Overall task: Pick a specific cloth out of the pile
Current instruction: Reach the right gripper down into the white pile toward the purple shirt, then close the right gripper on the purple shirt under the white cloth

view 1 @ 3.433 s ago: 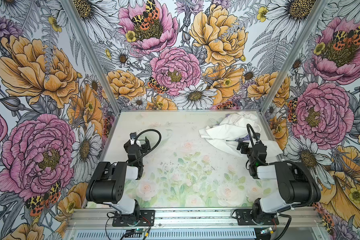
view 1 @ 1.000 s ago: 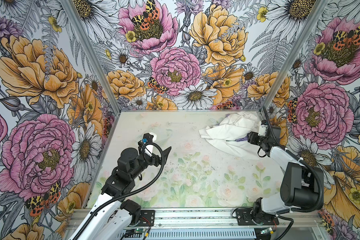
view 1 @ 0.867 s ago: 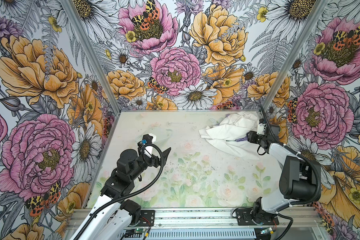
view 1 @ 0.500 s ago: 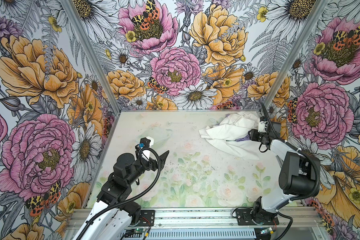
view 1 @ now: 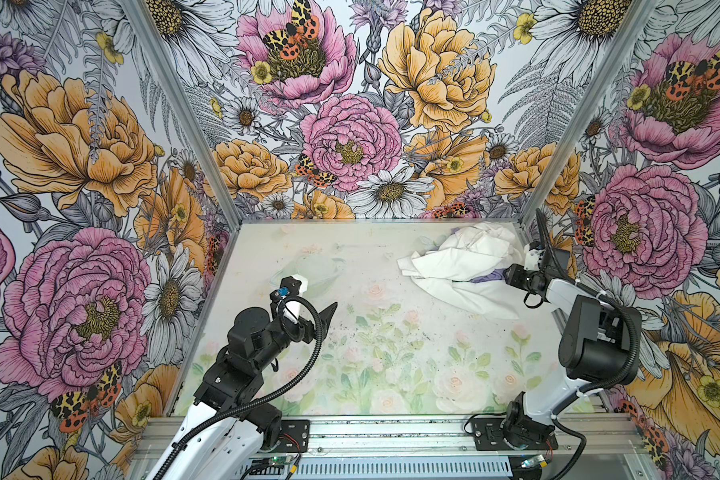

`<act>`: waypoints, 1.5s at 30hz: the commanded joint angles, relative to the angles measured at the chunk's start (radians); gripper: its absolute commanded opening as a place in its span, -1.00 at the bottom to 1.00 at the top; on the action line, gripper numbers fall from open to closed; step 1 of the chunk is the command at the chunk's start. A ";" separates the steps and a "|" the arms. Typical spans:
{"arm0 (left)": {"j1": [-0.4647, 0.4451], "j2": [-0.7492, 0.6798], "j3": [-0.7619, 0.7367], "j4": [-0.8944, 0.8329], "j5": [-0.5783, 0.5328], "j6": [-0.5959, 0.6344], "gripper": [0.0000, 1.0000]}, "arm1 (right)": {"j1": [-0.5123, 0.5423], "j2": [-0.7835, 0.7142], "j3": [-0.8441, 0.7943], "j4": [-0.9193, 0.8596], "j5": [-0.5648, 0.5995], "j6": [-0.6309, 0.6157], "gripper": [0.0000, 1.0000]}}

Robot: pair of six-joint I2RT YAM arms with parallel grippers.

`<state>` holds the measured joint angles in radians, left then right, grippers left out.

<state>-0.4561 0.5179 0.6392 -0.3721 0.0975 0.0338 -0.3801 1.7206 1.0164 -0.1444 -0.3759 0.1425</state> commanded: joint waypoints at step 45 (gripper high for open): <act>0.000 0.013 -0.021 -0.023 -0.031 0.028 0.97 | -0.011 0.186 0.154 -0.001 -0.161 0.061 -1.00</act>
<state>-0.4561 0.5282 0.6289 -0.3897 0.0895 0.0376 -0.3916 1.9381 1.1496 -0.1490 -0.5259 0.2096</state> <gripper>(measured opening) 0.986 0.050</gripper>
